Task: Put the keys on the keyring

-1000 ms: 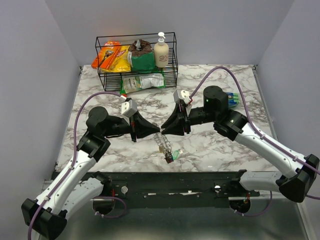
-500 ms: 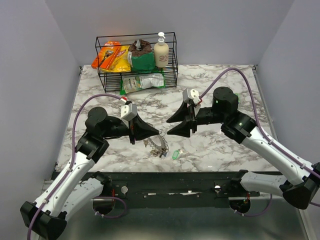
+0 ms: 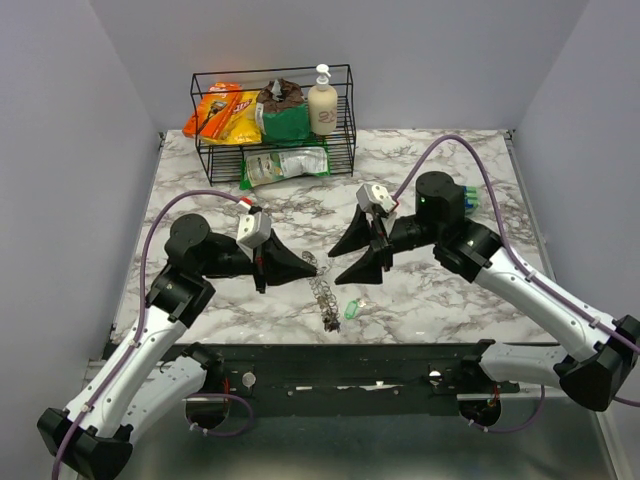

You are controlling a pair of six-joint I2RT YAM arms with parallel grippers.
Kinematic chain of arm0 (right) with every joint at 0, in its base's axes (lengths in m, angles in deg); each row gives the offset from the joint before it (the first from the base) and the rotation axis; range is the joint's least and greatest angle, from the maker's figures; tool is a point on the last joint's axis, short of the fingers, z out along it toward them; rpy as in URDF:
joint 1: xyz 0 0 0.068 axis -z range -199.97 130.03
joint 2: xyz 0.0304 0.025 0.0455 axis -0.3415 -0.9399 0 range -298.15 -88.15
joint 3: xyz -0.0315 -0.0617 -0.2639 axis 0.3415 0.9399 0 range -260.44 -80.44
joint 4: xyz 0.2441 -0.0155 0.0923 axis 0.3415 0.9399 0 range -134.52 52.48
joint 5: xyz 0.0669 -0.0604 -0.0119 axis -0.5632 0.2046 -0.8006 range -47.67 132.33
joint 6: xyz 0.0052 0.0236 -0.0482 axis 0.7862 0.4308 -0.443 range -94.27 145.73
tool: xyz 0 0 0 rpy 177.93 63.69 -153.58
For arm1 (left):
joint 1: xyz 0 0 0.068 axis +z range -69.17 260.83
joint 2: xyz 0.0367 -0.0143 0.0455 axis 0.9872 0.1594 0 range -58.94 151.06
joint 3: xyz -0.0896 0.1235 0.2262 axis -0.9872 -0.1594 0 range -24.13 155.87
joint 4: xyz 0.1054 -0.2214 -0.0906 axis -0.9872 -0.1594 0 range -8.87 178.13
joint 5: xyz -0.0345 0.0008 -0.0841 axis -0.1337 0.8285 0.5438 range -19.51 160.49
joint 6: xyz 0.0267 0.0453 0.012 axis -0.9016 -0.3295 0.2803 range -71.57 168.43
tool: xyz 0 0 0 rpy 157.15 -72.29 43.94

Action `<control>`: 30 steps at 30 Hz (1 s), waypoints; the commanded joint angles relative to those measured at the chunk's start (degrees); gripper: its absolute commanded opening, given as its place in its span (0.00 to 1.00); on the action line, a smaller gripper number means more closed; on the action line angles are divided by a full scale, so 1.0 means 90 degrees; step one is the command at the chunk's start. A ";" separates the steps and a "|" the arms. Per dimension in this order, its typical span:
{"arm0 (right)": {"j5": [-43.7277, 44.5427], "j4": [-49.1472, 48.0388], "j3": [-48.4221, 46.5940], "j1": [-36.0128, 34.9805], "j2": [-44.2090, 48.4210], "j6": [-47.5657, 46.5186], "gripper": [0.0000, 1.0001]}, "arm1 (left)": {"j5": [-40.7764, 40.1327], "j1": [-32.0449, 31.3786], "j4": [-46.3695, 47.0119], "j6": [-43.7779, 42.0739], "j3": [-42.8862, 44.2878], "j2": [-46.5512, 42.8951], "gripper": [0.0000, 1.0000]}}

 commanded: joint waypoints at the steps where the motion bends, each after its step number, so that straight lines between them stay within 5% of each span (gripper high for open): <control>1: -0.0670 0.0027 -0.0237 0.0013 -0.0126 -0.0051 0.64 | 0.0384 -0.0013 0.0480 0.0229 0.0223 -0.0061 0.00; 20: -0.0300 -0.0169 -0.0344 -0.0124 -0.0370 0.0242 0.59 | 0.0443 -0.0003 0.0734 0.0444 0.0301 0.0027 0.00; 30: -0.0154 -0.0325 -0.0305 -0.0143 -0.0410 0.0457 0.40 | 0.0414 -0.0003 0.0851 0.0542 0.0291 0.0017 0.00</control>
